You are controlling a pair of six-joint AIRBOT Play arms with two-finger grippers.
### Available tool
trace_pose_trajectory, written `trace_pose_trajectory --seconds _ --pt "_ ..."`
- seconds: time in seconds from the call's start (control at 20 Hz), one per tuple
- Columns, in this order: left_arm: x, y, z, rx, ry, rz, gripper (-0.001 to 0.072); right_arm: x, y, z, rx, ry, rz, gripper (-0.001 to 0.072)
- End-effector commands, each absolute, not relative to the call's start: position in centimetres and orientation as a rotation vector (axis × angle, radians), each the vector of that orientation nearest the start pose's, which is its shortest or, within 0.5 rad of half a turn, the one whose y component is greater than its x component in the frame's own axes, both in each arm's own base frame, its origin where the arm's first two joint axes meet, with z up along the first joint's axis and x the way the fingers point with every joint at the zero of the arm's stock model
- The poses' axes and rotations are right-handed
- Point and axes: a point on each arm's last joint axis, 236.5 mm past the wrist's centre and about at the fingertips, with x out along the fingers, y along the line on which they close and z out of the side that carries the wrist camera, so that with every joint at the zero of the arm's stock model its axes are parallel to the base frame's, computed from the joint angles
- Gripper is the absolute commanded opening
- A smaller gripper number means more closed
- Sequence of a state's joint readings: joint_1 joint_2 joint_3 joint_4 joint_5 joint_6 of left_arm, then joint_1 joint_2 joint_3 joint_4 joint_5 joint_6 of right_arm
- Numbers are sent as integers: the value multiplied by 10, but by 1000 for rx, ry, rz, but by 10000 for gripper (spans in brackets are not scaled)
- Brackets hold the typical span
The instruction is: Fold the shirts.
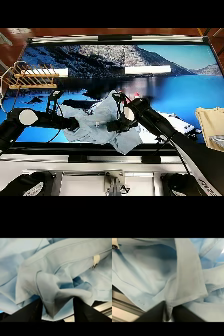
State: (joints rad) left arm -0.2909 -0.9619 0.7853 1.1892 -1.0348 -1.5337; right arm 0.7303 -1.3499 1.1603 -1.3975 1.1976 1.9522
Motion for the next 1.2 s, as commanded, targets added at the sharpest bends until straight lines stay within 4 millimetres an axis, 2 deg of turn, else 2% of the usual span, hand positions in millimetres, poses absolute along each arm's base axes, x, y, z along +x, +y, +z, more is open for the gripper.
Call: trace_pose_trajectory --seconds 0.0,0.05,0.1,0.15,0.2,0.4,0.55,0.7,0.85,0.9,1.05,1.15 --pt "271 -149 6 -112 1281 -426 472 249 271 -18 -60 1507 415 654" --pt "270 -140 8 -88 1295 -408 473 248 265 -17 -75 1522 414 655" --pt "271 -131 10 -68 1303 -392 507 248 257 -14 -82 1531 411 655" --pt "273 -125 14 -70 1306 -378 629 250 249 -10 -81 1534 406 655" --pt "276 -121 18 -81 1303 -366 683 254 241 -5 -69 1529 398 655" --pt "283 -110 16 -83 1297 -349 682 274 222 12 8 1479 378 655" --pt "287 -104 18 -99 1295 -330 682 259 236 19 83 1541 481 655" --pt "299 -104 34 -99 1245 -334 682 240 230 19 35 1611 513 655" --pt "321 -107 50 -110 1153 -329 680 248 225 19 12 1583 493 655" --pt "322 -107 45 -113 1163 -327 673 256 226 22 11 1551 485 655" --pt "323 -120 13 -166 1270 -349 673 294 237 28 36 1414 473 654" --pt "320 -132 -11 -212 1355 -382 665 308 247 19 33 1417 486 654"
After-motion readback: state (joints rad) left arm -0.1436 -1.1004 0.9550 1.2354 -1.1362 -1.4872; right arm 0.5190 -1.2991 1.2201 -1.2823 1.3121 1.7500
